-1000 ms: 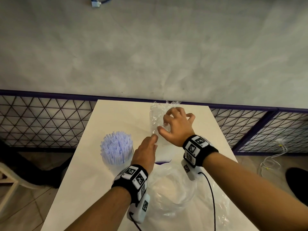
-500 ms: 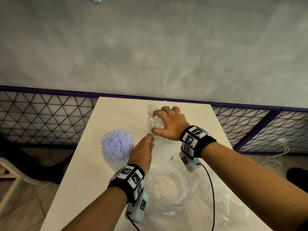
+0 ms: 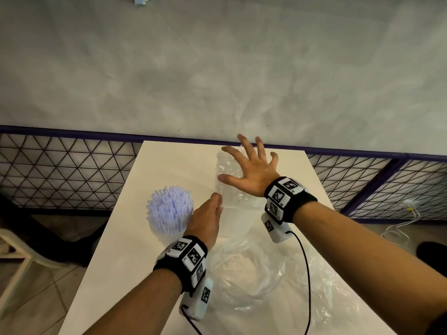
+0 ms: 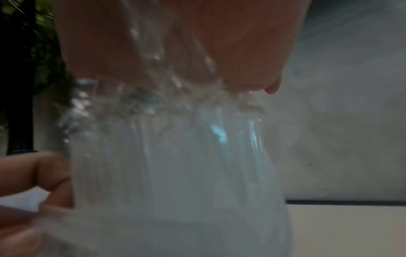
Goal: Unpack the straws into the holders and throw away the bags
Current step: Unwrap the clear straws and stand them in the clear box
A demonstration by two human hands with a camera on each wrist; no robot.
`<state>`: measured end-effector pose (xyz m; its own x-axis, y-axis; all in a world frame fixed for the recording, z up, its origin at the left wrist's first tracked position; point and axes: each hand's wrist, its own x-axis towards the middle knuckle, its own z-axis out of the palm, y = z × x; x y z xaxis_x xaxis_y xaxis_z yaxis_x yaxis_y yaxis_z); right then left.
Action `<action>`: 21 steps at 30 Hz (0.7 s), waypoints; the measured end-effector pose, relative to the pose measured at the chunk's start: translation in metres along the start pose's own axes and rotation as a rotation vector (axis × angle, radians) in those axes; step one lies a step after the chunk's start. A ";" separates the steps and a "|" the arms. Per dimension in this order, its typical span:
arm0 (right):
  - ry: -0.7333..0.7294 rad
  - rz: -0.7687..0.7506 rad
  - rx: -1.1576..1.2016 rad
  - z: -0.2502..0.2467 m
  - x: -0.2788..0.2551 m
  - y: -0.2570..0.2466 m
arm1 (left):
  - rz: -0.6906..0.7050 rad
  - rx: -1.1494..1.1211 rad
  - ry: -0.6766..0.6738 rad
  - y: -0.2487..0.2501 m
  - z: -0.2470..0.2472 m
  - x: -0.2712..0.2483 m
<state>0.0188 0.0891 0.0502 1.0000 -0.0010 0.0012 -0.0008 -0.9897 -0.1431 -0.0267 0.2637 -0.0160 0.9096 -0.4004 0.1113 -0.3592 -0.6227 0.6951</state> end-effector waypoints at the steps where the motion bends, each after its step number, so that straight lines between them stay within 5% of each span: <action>1: -0.015 -0.021 -0.027 0.001 -0.002 -0.001 | -0.002 -0.001 -0.005 0.000 0.000 -0.001; 15: -0.153 -0.039 -0.079 0.008 0.006 -0.001 | -0.094 -0.068 -0.085 0.009 -0.002 -0.021; 18: 0.027 -0.086 0.050 0.000 -0.008 0.000 | 0.000 0.074 -0.104 0.009 0.001 -0.044; 21: 0.314 -0.180 0.129 -0.007 -0.034 0.003 | 0.161 0.197 -0.268 0.011 0.001 -0.062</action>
<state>-0.0157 0.0850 0.0561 0.9350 0.1075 0.3380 0.1950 -0.9518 -0.2367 -0.0870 0.2807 -0.0155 0.7607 -0.6491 0.0000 -0.5502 -0.6447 0.5307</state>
